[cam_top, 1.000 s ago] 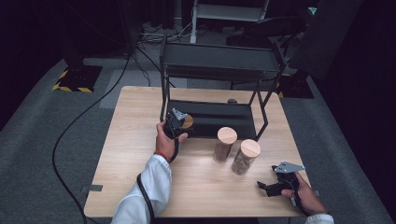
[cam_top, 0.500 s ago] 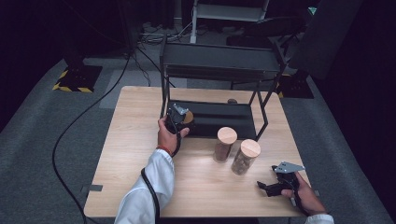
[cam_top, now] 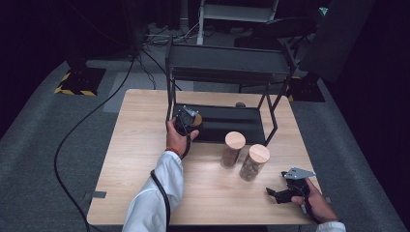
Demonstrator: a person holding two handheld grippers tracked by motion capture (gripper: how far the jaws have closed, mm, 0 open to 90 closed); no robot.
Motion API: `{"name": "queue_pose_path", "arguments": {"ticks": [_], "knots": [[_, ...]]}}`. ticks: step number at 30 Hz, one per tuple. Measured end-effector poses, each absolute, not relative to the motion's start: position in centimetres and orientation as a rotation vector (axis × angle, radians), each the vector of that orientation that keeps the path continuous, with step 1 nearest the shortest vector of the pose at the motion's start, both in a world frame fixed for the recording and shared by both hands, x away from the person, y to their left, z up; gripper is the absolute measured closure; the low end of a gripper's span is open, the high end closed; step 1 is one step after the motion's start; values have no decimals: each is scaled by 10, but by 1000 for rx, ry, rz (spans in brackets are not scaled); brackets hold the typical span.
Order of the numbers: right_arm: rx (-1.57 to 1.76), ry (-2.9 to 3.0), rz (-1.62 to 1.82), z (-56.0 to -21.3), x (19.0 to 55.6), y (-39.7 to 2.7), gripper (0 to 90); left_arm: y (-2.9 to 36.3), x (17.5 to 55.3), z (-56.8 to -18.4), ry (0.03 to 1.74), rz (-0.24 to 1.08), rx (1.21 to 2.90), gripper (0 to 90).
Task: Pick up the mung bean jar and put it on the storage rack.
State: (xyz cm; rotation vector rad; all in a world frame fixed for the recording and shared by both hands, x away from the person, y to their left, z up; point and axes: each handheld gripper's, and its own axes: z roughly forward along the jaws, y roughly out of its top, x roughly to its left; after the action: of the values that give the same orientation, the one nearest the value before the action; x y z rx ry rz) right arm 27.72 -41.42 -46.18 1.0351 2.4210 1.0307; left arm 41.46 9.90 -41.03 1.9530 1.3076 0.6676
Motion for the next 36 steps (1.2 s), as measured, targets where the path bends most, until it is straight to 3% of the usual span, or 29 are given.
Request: {"name": "queue_pose_path", "arguments": {"ticks": [23, 29, 36], "knots": [[1036, 2421, 1031, -462, 277, -414, 0, 94, 414, -423, 1359, 668, 1881, 239], [1036, 2421, 1030, -462, 277, -414, 0, 89, 414, -422, 1339, 687, 1918, 132], [1036, 2421, 1030, -462, 277, -414, 0, 87, 413, -423, 1331, 683, 1942, 68]]}}
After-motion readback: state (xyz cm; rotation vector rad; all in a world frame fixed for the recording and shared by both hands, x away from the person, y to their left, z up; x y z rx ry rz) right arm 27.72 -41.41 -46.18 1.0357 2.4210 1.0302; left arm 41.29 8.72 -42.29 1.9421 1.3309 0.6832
